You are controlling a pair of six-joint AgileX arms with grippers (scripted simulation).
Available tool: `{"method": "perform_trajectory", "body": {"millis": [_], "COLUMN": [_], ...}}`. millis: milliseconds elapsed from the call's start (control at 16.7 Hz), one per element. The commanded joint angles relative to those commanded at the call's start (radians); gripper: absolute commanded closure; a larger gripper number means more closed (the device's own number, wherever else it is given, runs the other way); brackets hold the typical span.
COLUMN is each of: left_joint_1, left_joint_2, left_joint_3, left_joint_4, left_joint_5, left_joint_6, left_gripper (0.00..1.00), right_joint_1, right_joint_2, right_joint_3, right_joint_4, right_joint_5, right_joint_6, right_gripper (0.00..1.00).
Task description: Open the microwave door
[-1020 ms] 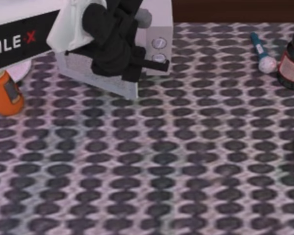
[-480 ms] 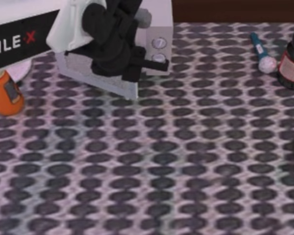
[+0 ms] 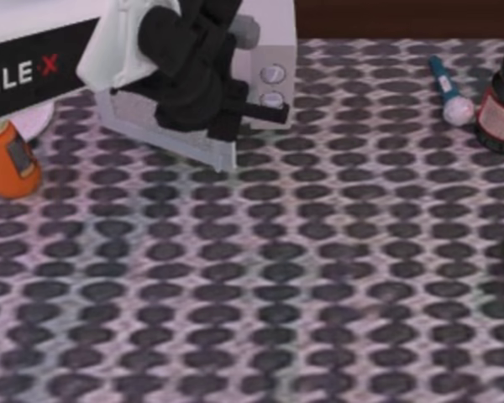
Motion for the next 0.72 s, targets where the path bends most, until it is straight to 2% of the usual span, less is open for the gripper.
{"method": "perform_trajectory", "body": {"millis": [360, 720], "left_joint_1": [0.032, 0.034], "left_joint_2": [-0.068, -0.076], "left_joint_3": [-0.096, -0.099], "left_joint_4": [0.027, 0.032], "left_joint_5": [0.056, 0.060], "left_joint_6": [0.111, 0.118], "left_gripper": [1.00, 1.00], "right_joint_1": [0.000, 0.000], "right_joint_2": [0.000, 0.000], "right_joint_3": [0.000, 0.000], "right_joint_4": [0.000, 0.000], "right_joint_5": [0.000, 0.000], "right_joint_6": [0.000, 0.000], "right_gripper": [0.00, 0.00]}}
